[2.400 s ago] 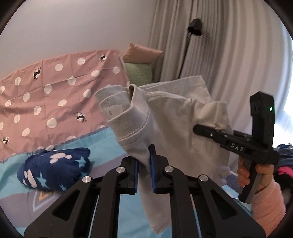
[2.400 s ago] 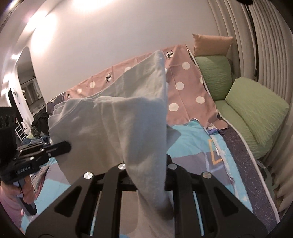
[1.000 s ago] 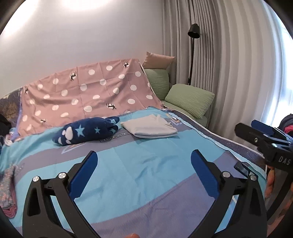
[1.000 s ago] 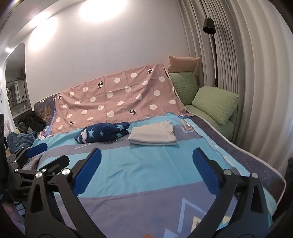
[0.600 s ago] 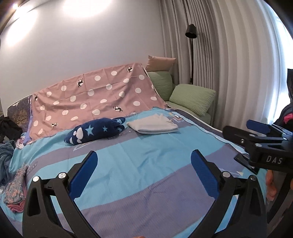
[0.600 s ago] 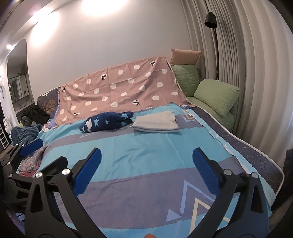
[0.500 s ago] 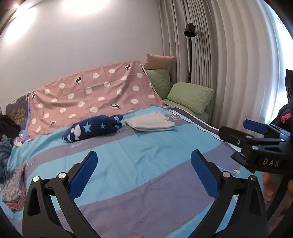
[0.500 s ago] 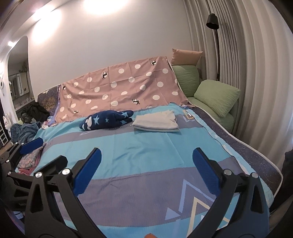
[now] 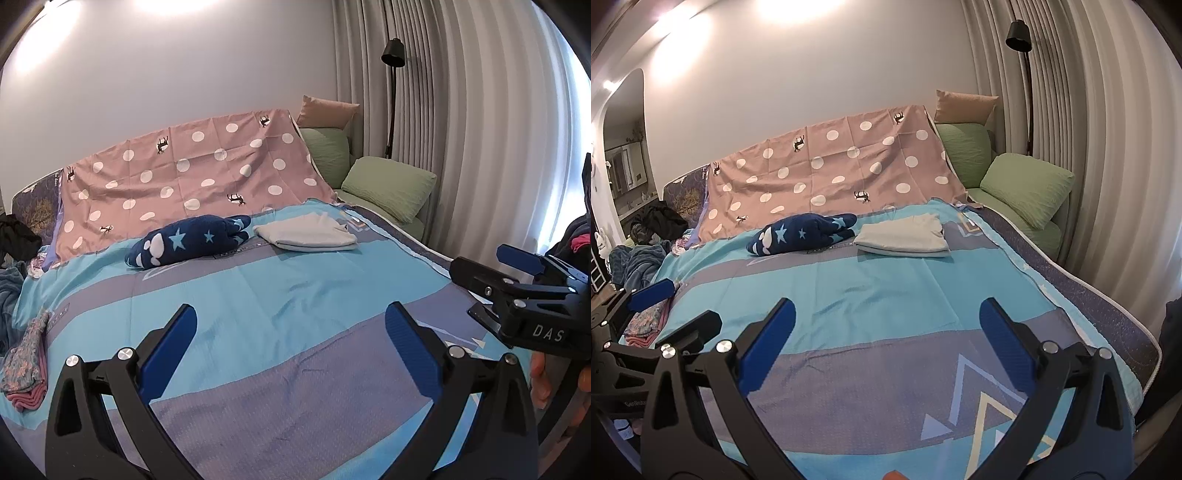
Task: Fold small clothes
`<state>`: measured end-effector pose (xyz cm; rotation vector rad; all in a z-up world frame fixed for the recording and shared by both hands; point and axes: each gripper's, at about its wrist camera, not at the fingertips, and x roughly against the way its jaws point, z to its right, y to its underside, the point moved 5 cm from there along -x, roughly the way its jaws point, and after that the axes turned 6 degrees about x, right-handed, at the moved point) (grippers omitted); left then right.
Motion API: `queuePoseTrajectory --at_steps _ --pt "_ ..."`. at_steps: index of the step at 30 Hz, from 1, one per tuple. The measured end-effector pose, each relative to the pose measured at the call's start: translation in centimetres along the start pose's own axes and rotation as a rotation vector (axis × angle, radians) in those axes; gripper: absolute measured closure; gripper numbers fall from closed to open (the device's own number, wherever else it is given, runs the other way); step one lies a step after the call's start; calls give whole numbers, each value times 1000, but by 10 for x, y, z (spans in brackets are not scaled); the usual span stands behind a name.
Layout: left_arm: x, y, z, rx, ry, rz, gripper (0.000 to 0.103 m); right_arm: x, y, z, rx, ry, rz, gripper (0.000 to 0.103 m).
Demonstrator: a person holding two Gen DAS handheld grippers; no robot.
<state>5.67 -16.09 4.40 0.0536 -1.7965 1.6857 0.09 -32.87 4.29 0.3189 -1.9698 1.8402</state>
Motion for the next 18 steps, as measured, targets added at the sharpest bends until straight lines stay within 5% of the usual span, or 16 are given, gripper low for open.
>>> queuePoseTrajectory --at_steps 18 --pt "-5 4 4 -11 -2 -36 1 -6 2 0 -1 6 -16 2"
